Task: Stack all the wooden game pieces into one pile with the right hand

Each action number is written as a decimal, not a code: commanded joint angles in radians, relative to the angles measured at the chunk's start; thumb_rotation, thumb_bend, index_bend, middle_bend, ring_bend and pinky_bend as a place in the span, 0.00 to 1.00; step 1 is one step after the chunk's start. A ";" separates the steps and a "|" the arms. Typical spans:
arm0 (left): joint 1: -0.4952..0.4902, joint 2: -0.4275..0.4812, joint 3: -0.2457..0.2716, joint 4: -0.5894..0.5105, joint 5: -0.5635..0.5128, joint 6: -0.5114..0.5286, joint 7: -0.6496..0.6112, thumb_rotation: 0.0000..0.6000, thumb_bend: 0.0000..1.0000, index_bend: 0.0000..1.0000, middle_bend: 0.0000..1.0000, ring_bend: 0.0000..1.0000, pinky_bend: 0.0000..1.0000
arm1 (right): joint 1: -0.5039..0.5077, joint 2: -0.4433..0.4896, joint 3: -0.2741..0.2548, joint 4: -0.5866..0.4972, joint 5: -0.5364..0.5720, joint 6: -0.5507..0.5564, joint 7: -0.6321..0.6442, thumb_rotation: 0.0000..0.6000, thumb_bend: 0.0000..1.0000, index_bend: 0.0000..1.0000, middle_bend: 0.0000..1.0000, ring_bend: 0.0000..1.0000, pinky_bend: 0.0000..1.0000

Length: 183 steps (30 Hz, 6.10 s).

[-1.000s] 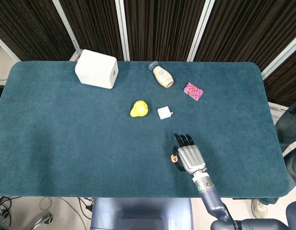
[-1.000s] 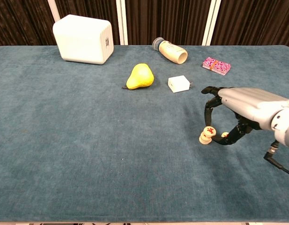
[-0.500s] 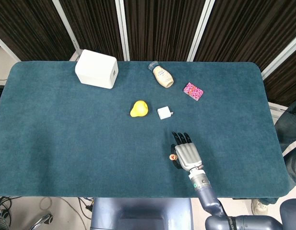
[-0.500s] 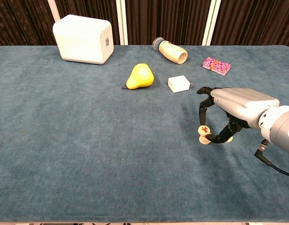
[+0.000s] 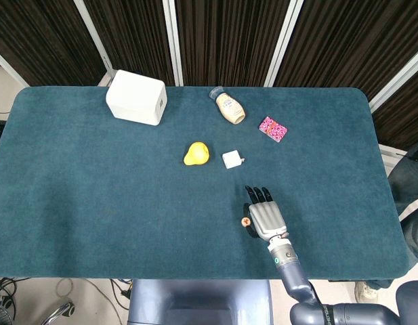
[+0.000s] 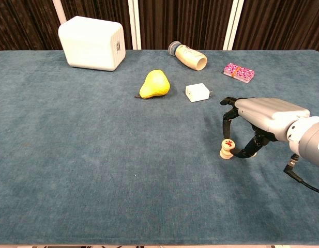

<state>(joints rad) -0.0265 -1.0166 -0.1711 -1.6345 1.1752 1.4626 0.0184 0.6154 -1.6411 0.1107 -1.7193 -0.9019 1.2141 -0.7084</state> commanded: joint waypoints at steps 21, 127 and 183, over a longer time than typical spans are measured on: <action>0.000 -0.002 -0.002 -0.003 -0.007 0.002 0.009 1.00 0.09 0.00 0.00 0.00 0.08 | -0.004 0.003 -0.009 0.003 -0.008 -0.006 -0.006 1.00 0.40 0.51 0.00 0.00 0.00; 0.002 -0.004 -0.006 -0.004 -0.014 0.006 0.013 1.00 0.09 0.00 0.00 0.00 0.08 | -0.010 0.069 0.018 0.050 0.031 -0.042 0.019 1.00 0.42 0.52 0.00 0.00 0.00; 0.001 -0.001 -0.005 -0.007 -0.013 0.003 0.015 1.00 0.09 0.00 0.00 0.00 0.08 | 0.066 0.079 -0.011 -0.086 0.093 -0.029 -0.064 1.00 0.42 0.52 0.00 0.00 0.00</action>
<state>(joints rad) -0.0253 -1.0178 -0.1757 -1.6412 1.1620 1.4659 0.0330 0.6812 -1.5624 0.1001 -1.8054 -0.8093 1.1855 -0.7724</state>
